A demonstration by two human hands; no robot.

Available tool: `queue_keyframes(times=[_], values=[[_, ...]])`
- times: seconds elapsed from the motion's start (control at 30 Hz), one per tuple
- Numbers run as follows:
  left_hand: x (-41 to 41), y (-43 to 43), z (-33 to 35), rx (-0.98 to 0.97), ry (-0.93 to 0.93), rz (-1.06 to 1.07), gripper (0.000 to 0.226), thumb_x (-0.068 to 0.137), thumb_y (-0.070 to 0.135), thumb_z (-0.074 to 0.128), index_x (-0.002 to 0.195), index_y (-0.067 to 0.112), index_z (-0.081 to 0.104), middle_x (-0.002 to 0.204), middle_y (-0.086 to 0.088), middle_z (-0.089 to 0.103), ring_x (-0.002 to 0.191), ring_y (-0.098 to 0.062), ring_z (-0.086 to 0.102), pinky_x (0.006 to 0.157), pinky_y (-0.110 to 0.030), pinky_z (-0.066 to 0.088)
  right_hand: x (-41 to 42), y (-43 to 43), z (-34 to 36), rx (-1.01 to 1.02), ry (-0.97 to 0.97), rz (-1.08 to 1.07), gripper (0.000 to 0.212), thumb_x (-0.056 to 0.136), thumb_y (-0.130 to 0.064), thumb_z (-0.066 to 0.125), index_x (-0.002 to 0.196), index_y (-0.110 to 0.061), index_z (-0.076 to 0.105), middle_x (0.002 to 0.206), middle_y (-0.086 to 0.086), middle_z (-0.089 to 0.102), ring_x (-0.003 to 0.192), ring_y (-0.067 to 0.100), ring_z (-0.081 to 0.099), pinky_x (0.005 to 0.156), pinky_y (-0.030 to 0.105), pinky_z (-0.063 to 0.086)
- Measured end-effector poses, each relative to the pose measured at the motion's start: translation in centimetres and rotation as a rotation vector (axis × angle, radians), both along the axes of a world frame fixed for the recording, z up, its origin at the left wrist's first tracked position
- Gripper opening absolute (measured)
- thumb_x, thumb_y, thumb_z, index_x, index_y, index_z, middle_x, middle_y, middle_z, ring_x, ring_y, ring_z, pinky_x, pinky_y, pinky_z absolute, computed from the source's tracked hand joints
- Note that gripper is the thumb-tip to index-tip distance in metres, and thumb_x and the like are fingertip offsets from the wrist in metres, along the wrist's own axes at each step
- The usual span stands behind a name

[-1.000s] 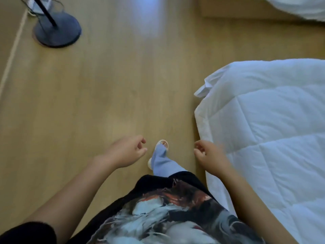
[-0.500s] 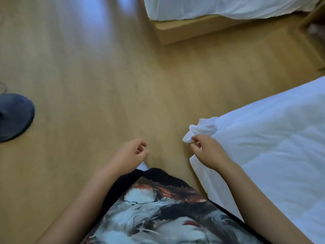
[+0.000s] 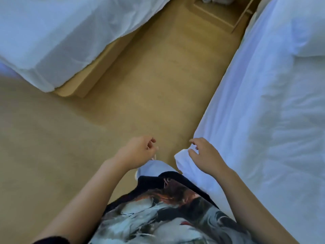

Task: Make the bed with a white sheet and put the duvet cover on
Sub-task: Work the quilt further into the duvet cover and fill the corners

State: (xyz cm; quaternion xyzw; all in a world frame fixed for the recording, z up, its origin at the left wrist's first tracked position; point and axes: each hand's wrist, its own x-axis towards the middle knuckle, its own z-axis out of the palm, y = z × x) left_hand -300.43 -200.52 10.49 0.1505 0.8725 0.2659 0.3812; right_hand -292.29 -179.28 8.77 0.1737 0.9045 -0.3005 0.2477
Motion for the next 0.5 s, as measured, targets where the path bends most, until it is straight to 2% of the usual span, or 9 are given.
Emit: queue_keyframes(times=[0.17,0.3,0.5], values=[[-14.8,4.2,1.6,-0.003,0.023,-0.139,0.031,0.095,0.032,0.048,0.122,0.018,0.053,0.095,0.01,0.059,0.088,-0.011,0.06,0.078,-0.026,0.05,-14.1,3.7,1.2,-0.015,0.038,-0.087,0.04,0.095,-0.028,0.044,0.134,-0.016,0.046,0.13,-0.001,0.049,0.106,0.012,0.051,0.088,0.027,0.041],[-27.1,7.4,1.2,-0.011,0.027,-0.15,0.03,0.095,0.034,0.05,0.12,0.02,0.055,0.09,0.017,0.056,0.087,-0.006,0.058,0.073,-0.019,0.047,-24.3,7.8,1.3,-0.034,0.036,-0.175,0.041,0.096,-0.031,0.043,0.135,-0.018,0.045,0.131,-0.004,0.047,0.097,0.008,0.051,0.084,0.027,0.042],[-46.5,20.5,0.1,-0.025,0.015,-0.451,0.031,0.094,0.033,0.051,0.122,0.019,0.053,0.096,0.011,0.055,0.091,-0.009,0.056,0.075,-0.021,0.044,-37.6,16.4,1.3,-0.01,0.011,-0.435,0.04,0.096,-0.024,0.044,0.134,-0.013,0.046,0.132,0.002,0.049,0.108,0.015,0.051,0.088,0.026,0.04]])
